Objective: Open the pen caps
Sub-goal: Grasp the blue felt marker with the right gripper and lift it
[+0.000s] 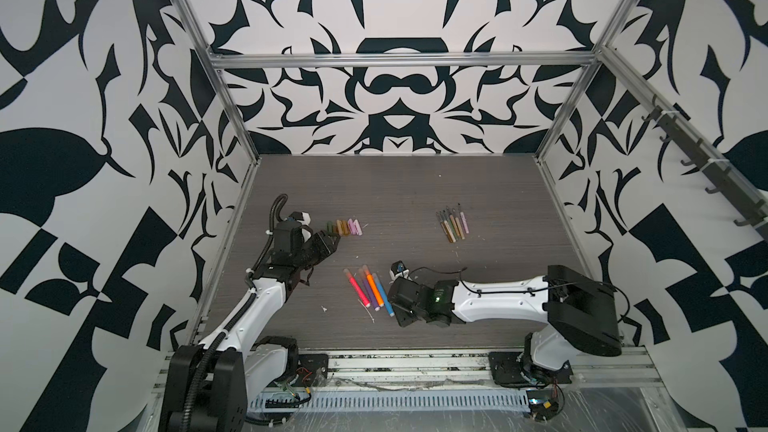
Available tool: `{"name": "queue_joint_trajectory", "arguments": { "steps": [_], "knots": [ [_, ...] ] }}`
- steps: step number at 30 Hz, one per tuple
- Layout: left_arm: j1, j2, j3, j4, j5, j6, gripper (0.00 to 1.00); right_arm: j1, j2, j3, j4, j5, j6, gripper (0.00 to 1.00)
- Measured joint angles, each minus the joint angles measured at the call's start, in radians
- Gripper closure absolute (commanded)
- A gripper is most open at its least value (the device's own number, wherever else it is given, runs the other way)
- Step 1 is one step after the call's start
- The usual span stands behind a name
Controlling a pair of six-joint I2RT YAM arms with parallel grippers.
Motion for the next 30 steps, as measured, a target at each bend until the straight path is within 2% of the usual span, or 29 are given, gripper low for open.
{"name": "queue_joint_trajectory", "arguments": {
  "steps": [11,18,22,25,28,30],
  "knots": [
    [0.000,-0.007,-0.022,0.008,0.005,-0.012,0.56,0.023,0.018,0.073,-0.031,0.000,-0.019,0.62],
    [0.000,0.023,-0.024,0.040,0.010,-0.014,0.56,0.023,0.109,0.151,-0.062,-0.011,-0.029,0.64],
    [0.000,0.039,-0.028,0.056,0.011,-0.014,0.56,0.023,0.165,0.177,-0.098,-0.021,-0.028,0.75],
    [0.000,0.046,-0.035,0.063,0.012,-0.014,0.56,0.023,0.178,0.204,-0.127,-0.016,-0.017,0.77],
    [0.000,0.049,-0.035,0.063,0.012,-0.014,0.56,0.023,0.179,0.212,-0.150,-0.006,-0.006,0.88],
    [0.000,0.049,-0.035,0.060,0.012,-0.012,0.56,0.023,0.179,0.216,-0.163,-0.002,0.004,0.90]
  ]
}}
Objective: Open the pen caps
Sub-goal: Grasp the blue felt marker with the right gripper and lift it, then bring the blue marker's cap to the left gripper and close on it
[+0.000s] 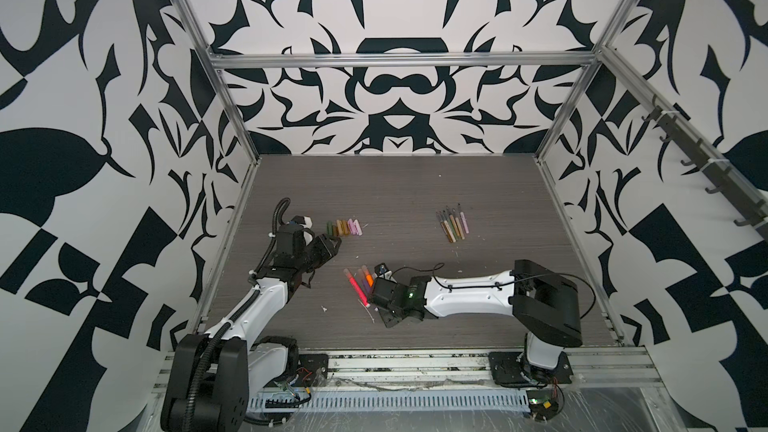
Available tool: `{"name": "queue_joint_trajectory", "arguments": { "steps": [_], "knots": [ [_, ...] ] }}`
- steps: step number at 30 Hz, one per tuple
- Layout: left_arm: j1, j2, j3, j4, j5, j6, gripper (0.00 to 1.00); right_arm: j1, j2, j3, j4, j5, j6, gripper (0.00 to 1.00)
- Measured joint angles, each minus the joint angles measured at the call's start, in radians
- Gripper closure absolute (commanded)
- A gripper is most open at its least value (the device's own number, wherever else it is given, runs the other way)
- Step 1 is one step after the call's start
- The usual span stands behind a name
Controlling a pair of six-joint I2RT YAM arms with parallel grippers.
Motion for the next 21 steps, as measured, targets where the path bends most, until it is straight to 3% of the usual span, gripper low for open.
{"name": "queue_joint_trajectory", "arguments": {
  "steps": [5,9,16,21],
  "knots": [
    [0.000,-0.042,0.034,-0.090,0.000,0.003,0.54,-0.018,-0.056,0.002,-0.089,0.012,-0.010,0.92],
    [-0.024,-0.095,0.102,-0.139,0.017,-0.034,0.53,-0.102,-0.188,0.002,-0.124,-0.040,-0.044,0.93],
    [-0.203,-0.079,0.224,-0.179,0.033,-0.124,0.52,-0.344,-0.378,0.002,-0.111,-0.254,-0.095,1.00],
    [-0.260,-0.010,0.301,-0.224,0.047,-0.144,0.47,-0.377,-0.357,0.033,-0.153,-0.336,-0.128,1.00]
  ]
}}
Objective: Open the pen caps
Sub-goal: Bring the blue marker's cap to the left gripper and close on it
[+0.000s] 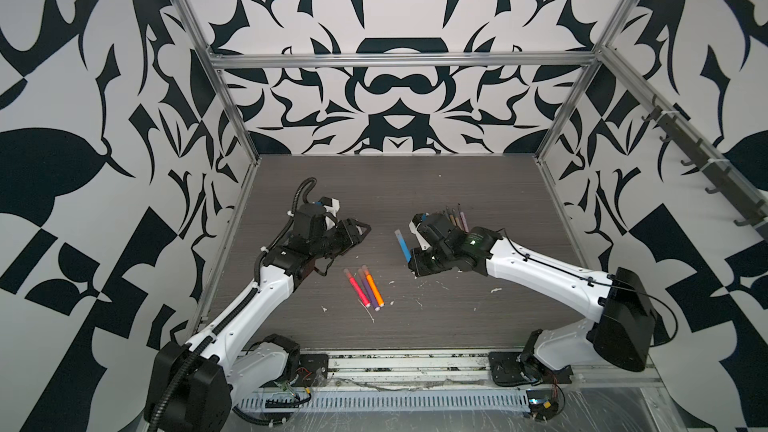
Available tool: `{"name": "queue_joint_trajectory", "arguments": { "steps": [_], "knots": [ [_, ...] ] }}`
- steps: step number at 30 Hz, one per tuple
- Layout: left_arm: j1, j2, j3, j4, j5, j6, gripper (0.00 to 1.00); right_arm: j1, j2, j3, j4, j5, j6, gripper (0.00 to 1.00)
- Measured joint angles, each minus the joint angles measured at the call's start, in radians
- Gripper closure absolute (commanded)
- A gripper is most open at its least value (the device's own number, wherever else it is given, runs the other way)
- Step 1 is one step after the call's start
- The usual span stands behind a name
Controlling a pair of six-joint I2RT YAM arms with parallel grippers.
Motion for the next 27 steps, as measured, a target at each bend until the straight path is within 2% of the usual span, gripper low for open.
{"name": "queue_joint_trajectory", "arguments": {
  "steps": [13,20,27],
  "knots": [
    [-0.015,0.227,0.149,-0.039,0.153,0.021,0.47,-0.037,0.129,0.138,-0.067,-0.139,-0.109,1.00],
    [-0.031,0.303,0.150,-0.039,0.179,0.028,0.47,-0.040,0.144,0.169,-0.077,-0.150,-0.127,1.00],
    [-0.034,0.317,0.150,-0.039,0.179,0.026,0.48,-0.040,0.142,0.169,-0.077,-0.154,-0.127,1.00]
  ]
}}
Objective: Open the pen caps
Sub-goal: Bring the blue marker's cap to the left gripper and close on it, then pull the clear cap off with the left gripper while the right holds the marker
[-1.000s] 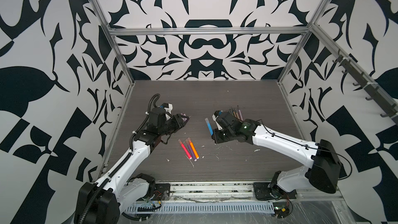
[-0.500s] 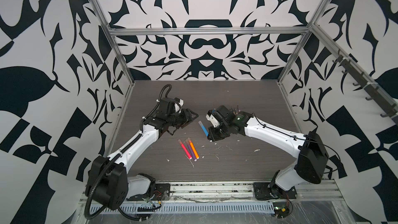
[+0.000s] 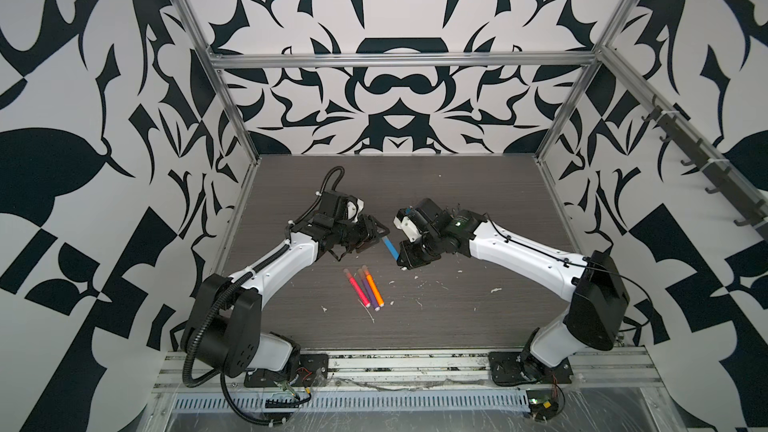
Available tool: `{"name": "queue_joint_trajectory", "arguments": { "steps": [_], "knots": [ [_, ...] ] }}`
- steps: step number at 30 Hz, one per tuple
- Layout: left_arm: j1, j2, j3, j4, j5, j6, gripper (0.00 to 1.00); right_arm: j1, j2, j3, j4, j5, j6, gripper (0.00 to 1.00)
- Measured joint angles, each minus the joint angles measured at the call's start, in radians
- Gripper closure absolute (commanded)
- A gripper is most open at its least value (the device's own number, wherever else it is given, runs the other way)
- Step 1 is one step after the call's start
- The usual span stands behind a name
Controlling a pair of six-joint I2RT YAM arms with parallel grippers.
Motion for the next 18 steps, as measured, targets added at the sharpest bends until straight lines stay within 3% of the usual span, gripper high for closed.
{"name": "queue_joint_trajectory", "arguments": {
  "steps": [10,18],
  "knots": [
    [-0.007,0.024,0.004,0.000,-0.001,-0.011,0.51,0.000,-0.020,0.000,0.019,-0.026,0.002,1.00],
    [-0.013,0.030,0.006,0.003,-0.007,-0.016,0.66,0.000,-0.023,-0.001,0.035,-0.050,0.007,1.00]
  ]
}}
